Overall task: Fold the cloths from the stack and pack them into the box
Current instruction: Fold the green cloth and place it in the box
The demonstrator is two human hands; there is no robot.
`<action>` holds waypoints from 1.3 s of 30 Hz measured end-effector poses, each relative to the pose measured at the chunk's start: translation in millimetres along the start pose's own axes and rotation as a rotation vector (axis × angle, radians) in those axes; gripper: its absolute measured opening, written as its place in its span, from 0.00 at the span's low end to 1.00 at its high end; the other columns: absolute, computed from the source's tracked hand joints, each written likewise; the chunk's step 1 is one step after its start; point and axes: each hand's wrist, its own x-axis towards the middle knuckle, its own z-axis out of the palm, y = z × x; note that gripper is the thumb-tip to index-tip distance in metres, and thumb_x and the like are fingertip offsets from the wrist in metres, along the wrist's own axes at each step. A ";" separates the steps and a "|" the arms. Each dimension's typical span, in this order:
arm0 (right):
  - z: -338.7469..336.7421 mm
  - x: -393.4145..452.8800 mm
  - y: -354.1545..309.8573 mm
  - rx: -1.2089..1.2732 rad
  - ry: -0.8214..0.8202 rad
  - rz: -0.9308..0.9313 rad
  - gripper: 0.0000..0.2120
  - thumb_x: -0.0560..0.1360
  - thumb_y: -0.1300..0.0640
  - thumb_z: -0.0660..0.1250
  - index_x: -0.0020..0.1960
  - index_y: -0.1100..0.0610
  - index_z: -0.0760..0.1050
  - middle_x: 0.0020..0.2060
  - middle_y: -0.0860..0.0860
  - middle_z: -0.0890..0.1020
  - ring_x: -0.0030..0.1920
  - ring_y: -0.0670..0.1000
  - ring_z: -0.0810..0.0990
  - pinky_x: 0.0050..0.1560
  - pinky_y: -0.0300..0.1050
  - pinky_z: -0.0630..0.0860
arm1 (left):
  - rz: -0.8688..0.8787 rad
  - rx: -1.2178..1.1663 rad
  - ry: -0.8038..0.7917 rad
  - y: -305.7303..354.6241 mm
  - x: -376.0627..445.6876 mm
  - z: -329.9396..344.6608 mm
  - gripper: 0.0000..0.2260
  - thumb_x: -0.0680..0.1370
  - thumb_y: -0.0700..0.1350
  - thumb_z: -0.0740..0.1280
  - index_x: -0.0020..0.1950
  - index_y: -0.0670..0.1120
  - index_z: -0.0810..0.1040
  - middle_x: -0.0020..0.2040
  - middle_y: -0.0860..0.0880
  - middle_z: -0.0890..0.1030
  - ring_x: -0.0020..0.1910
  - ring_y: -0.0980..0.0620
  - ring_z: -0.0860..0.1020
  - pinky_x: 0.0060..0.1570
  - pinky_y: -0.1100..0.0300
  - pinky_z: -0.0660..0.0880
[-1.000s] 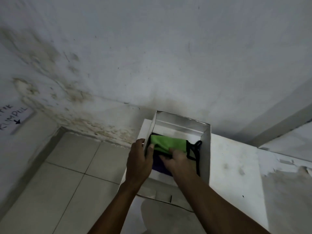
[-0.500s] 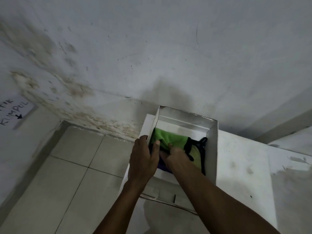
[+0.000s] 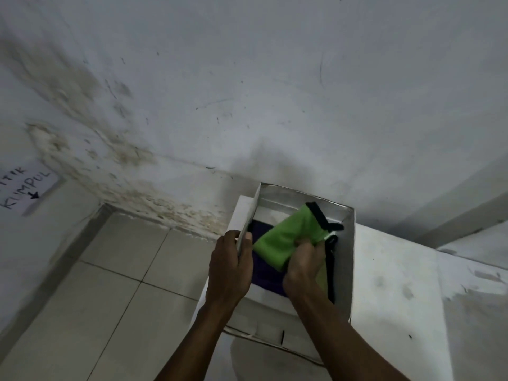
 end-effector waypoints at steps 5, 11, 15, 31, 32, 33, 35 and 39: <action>0.4 9.5 7.4 -0.360 -0.263 0.086 0.21 0.75 0.67 0.53 0.66 0.57 0.69 0.53 0.57 0.78 0.48 0.56 0.77 0.48 0.50 0.77 | -0.010 0.001 0.024 -0.4 1.2 1.3 0.15 0.81 0.54 0.56 0.53 0.46 0.76 0.42 0.47 0.78 0.42 0.48 0.76 0.40 0.58 0.68; 8.3 21.3 37.0 -0.506 -0.384 0.152 0.23 0.71 0.67 0.55 0.65 0.58 0.70 0.53 0.58 0.80 0.52 0.59 0.80 0.55 0.60 0.79 | -0.020 -0.011 0.022 1.2 1.2 0.9 0.15 0.81 0.54 0.55 0.52 0.45 0.76 0.43 0.47 0.78 0.43 0.48 0.76 0.41 0.58 0.69; 2.3 19.2 36.8 -0.584 -0.375 0.066 0.18 0.71 0.68 0.58 0.58 0.54 0.68 0.47 0.53 0.79 0.50 0.56 0.79 0.54 0.56 0.79 | -0.013 -0.001 0.031 1.5 1.6 0.3 0.17 0.80 0.56 0.55 0.52 0.46 0.76 0.43 0.47 0.79 0.44 0.48 0.77 0.42 0.56 0.71; -8.4 18.8 47.5 -0.688 -0.398 -0.322 0.24 0.73 0.64 0.66 0.67 0.55 0.66 0.61 0.57 0.76 0.59 0.56 0.76 0.60 0.57 0.75 | -0.018 0.012 0.012 4.1 1.1 -0.9 0.16 0.80 0.55 0.56 0.54 0.46 0.76 0.44 0.48 0.79 0.44 0.49 0.78 0.43 0.54 0.76; -9.6 16.5 46.8 -0.744 -0.363 -0.378 0.24 0.72 0.63 0.67 0.67 0.55 0.66 0.61 0.57 0.75 0.59 0.56 0.75 0.60 0.56 0.75 | -0.017 0.011 0.008 3.9 0.8 -0.7 0.15 0.80 0.55 0.57 0.54 0.46 0.76 0.44 0.47 0.79 0.44 0.49 0.78 0.43 0.54 0.76; -10.9 13.3 45.3 -0.837 -0.326 -0.465 0.25 0.72 0.61 0.67 0.67 0.55 0.64 0.62 0.56 0.73 0.60 0.56 0.73 0.61 0.55 0.74 | -0.018 0.009 0.004 3.7 0.4 -0.5 0.15 0.80 0.54 0.57 0.54 0.45 0.76 0.45 0.47 0.79 0.45 0.49 0.78 0.43 0.54 0.76; -12.4 7.4 42.7 -1.052 -0.276 -0.756 0.27 0.73 0.58 0.65 0.70 0.54 0.62 0.65 0.55 0.69 0.63 0.57 0.69 0.63 0.56 0.71 | -0.019 0.006 -0.002 2.6 0.3 0.1 0.15 0.80 0.54 0.57 0.55 0.45 0.76 0.45 0.47 0.80 0.45 0.49 0.78 0.45 0.52 0.77; -6.1 6.2 48.8 -1.333 -0.471 -1.101 0.31 0.75 0.54 0.63 0.75 0.49 0.54 0.76 0.53 0.57 0.77 0.57 0.49 0.75 0.58 0.50 | -0.028 0.001 -0.018 2.7 1.3 1.9 0.15 0.80 0.53 0.56 0.56 0.44 0.76 0.47 0.46 0.80 0.46 0.50 0.79 0.47 0.56 0.79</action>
